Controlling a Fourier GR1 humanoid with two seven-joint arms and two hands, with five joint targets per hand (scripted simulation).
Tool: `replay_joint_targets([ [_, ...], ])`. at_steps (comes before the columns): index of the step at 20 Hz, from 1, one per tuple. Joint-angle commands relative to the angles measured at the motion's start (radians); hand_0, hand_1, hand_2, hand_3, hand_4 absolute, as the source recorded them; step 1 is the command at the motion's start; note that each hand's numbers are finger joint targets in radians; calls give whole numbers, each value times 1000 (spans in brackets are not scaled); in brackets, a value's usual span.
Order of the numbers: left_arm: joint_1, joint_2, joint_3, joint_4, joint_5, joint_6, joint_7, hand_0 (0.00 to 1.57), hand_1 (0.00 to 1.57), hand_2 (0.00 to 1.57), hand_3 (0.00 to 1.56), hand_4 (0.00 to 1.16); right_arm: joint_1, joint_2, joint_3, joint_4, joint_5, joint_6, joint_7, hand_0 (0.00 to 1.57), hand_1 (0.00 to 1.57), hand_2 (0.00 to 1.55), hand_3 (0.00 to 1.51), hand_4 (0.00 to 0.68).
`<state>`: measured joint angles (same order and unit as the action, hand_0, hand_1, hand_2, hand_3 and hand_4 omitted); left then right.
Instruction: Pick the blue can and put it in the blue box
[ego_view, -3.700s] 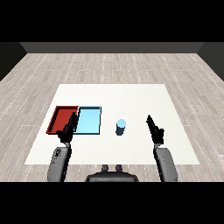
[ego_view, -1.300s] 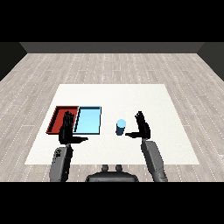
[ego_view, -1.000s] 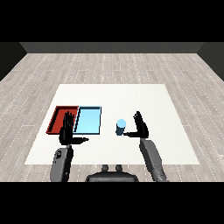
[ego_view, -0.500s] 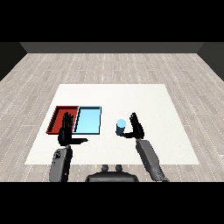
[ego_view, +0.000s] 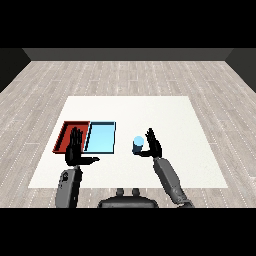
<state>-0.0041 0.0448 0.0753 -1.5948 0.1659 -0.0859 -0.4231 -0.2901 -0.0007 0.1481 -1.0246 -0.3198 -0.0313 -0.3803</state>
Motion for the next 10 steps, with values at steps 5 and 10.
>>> replay_joint_targets([
  [5, 59, -1, -19, -98, 2, 8, 64, 0, 0, 0, 0, 0, -159, -28, -29, 212, -62, 57, -73, 0, 0, 0, 0, 0],
  [10, 5, -40, -46, -9, -62, 58, 0, 0, 0, 0, 0, 0, -101, 1, 93, 157, -116, -21, -95, 0, 0, 0, 0, 0],
])
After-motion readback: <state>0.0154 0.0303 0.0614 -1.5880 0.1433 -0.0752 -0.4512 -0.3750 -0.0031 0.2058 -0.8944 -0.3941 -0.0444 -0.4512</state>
